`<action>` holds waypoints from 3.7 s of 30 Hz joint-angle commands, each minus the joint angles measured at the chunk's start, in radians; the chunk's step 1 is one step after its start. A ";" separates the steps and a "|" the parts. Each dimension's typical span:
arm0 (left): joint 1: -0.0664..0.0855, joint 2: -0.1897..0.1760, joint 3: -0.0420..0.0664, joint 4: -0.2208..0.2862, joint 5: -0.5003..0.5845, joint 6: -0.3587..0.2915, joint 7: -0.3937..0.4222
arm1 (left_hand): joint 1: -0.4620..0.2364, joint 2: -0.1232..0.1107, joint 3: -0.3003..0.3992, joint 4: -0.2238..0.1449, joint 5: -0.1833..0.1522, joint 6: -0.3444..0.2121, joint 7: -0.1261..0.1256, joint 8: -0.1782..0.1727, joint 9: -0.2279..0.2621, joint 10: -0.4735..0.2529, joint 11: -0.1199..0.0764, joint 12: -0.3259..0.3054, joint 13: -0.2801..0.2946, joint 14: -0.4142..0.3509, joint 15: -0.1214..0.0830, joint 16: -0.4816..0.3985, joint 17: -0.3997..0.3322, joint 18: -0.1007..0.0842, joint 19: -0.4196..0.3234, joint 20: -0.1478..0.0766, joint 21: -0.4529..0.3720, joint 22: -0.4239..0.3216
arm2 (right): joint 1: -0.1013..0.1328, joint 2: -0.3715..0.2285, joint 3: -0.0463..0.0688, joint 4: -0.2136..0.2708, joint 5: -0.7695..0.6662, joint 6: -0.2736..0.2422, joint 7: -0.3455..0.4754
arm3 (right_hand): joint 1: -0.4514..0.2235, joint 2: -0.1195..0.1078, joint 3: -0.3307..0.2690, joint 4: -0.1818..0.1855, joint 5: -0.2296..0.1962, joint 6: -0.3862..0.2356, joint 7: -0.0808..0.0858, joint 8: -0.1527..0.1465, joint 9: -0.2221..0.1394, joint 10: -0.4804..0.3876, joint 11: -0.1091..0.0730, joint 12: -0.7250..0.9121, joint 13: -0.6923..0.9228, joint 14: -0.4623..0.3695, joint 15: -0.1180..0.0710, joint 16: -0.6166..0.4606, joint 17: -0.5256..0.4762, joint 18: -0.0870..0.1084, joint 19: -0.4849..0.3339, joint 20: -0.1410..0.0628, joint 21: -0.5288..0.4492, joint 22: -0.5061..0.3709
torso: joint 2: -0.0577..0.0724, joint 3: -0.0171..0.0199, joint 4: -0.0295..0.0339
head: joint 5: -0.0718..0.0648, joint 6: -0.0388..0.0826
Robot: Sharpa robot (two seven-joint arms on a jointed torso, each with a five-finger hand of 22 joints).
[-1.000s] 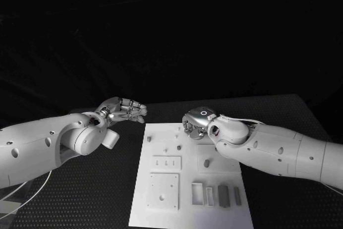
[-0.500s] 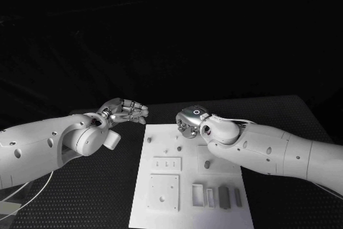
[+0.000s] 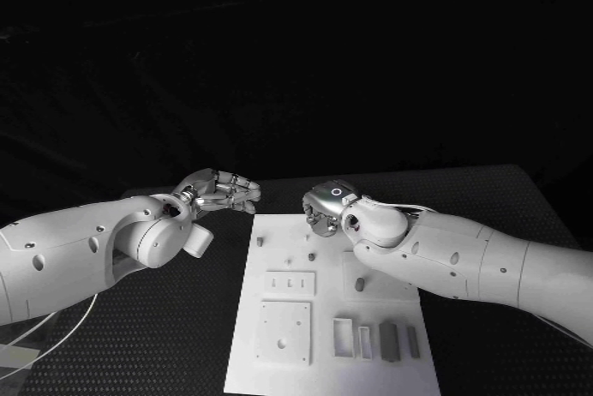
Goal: Assemble the parts on the task board
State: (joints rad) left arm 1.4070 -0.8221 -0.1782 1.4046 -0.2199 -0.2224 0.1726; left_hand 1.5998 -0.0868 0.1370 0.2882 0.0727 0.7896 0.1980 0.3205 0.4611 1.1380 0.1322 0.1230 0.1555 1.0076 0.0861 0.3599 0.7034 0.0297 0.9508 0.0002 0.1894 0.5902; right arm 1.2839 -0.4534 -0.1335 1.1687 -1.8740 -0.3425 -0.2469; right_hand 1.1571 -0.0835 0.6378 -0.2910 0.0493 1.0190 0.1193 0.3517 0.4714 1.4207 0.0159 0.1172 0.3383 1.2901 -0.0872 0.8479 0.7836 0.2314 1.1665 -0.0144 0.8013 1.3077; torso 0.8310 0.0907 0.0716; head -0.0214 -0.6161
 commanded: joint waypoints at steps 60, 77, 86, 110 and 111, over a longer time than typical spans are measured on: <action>0.001 -0.011 0.002 0.015 0.001 0.015 0.006 | -0.005 -0.002 0.007 0.001 -0.006 0.005 0.001 -0.005 -0.001 0.009 -0.002 -0.012 0.004 0.006 0.005 -0.009 0.007 -0.007 0.004 -0.009 -0.005 -0.001 | -0.025 0.033 -0.001 -0.049 -0.012 0.027 0.007 | 0.009 -0.001 0.012 -0.002 0.005 0.029 -0.016 0.013 0.032 0.007 -0.002 0.005 0.010 0.005 -0.003 0.012 0.003 0.030 -0.001 -0.008 0.012 0.022 | 0.002 0.0031 -0.0047 | 0.025 -0.028; 0.001 -0.011 0.002 0.015 0.001 0.015 0.005 | -0.006 -0.003 0.008 0.001 -0.006 0.006 0.001 -0.005 -0.001 0.010 -0.002 -0.014 0.004 0.006 0.005 -0.010 0.008 -0.007 0.004 -0.009 -0.006 -0.001 | -0.025 0.050 -0.001 -0.079 0.024 0.017 0.015 | 0.006 -0.015 0.017 -0.002 0.004 -0.008 -0.002 -0.011 0.027 -0.033 0.010 -0.021 0.010 -0.001 0.007 0.013 0.003 0.030 -0.006 -0.007 0.016 0.020 | 0.002 0.0033 -0.0040 | 0.024 -0.028; 0.001 -0.012 0.002 0.014 0.001 0.016 0.003 | -0.006 -0.004 0.007 0.001 -0.006 0.005 0.001 -0.006 -0.001 0.010 -0.001 -0.015 0.004 0.006 0.005 -0.011 0.009 -0.007 0.004 -0.009 -0.007 -0.001 | -0.025 0.046 -0.002 -0.085 0.059 -0.009 0.013 | -0.023 -0.064 0.013 0.003 0.004 -0.108 0.034 -0.071 0.000 -0.069 0.031 -0.046 0.012 -0.006 0.024 0.013 0.000 0.030 -0.007 -0.002 0.015 0.016 | 0.002 0.0028 -0.0053 | 0.025 -0.030; 0.002 -0.024 0.002 0.002 0.001 0.016 0.015 | -0.006 -0.006 0.008 0.000 -0.006 0.004 0.001 -0.008 -0.002 0.010 -0.001 -0.018 0.005 0.006 0.005 -0.014 0.011 -0.008 0.004 -0.009 -0.008 -0.002 | 0.000 -0.103 0.007 0.084 0.137 -0.088 0.036 | -0.046 -0.097 0.024 0.019 0.004 -0.124 0.038 -0.077 -0.011 -0.075 0.034 -0.042 0.021 0.004 0.026 0.024 0.000 0.030 0.010 -0.006 0.021 0.015 | 0.000 0.0058 -0.0096 | 0.020 -0.019; 0.002 -0.025 0.002 0.000 0.001 0.016 0.017 | -0.006 -0.006 0.008 0.000 -0.006 0.004 0.001 -0.008 -0.002 0.010 -0.001 -0.019 0.005 0.006 0.005 -0.014 0.012 -0.008 0.003 -0.009 -0.009 -0.002 | 0.005 -0.119 0.011 0.101 0.147 -0.086 0.043 | -0.047 -0.098 0.024 0.019 0.004 -0.122 0.037 -0.076 -0.011 -0.074 0.033 -0.042 0.022 0.005 0.025 0.025 0.001 0.030 0.011 -0.007 0.022 0.016 | 0.000 0.0060 -0.0098 | 0.019 -0.017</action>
State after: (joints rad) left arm 1.4074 -0.8457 -0.1772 1.4066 -0.2199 -0.2209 0.1714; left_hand 1.5998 -0.0868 0.1370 0.2882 0.0727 0.7896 0.1980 0.3166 0.4605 1.1417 0.1285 0.1075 0.1592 1.0111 0.0894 0.3521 0.7135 0.0219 0.9543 -0.0034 0.1855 0.5895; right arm 1.2841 -0.5654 -0.1247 1.2564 -1.7713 -0.4003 -0.2279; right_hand 1.1084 -0.1739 0.6627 -0.2773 0.0503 0.8907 0.1571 0.2719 0.4591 1.3435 0.0533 0.0705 0.3595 1.2892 -0.0617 0.8679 0.7830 0.2215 1.1741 -0.0184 0.8168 1.3086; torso 0.8322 0.0957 0.0639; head -0.0010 -0.6368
